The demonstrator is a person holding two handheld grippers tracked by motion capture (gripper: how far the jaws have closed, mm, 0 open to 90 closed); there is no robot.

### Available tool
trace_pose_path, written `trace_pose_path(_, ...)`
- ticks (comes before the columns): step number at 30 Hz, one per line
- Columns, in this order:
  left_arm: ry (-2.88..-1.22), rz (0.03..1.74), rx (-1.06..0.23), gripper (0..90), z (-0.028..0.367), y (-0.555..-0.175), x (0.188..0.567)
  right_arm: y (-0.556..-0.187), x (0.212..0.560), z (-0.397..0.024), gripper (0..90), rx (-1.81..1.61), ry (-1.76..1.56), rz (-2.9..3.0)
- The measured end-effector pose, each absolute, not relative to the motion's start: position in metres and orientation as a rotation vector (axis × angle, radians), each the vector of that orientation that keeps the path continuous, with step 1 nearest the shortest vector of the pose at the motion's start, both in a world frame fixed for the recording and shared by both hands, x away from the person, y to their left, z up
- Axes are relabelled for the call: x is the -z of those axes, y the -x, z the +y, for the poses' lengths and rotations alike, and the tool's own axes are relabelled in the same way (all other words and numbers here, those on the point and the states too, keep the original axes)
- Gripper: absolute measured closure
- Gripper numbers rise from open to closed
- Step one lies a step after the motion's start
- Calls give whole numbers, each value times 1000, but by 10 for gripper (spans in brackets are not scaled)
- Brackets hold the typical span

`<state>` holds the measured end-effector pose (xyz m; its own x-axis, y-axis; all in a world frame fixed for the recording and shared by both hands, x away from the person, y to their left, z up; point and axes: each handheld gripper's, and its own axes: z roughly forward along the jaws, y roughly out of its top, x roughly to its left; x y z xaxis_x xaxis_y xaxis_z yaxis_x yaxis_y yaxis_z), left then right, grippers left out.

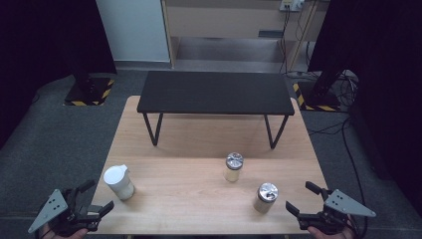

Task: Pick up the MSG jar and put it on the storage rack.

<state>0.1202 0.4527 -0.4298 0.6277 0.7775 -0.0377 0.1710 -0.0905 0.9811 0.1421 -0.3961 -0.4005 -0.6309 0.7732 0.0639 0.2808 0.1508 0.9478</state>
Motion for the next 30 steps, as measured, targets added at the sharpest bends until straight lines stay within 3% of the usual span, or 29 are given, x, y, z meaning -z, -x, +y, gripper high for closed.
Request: trace_pose_path(30, -1552, 825, -583, 13, 457, -119, 432, -132, 408, -406, 56, -1529, -975, 1966)
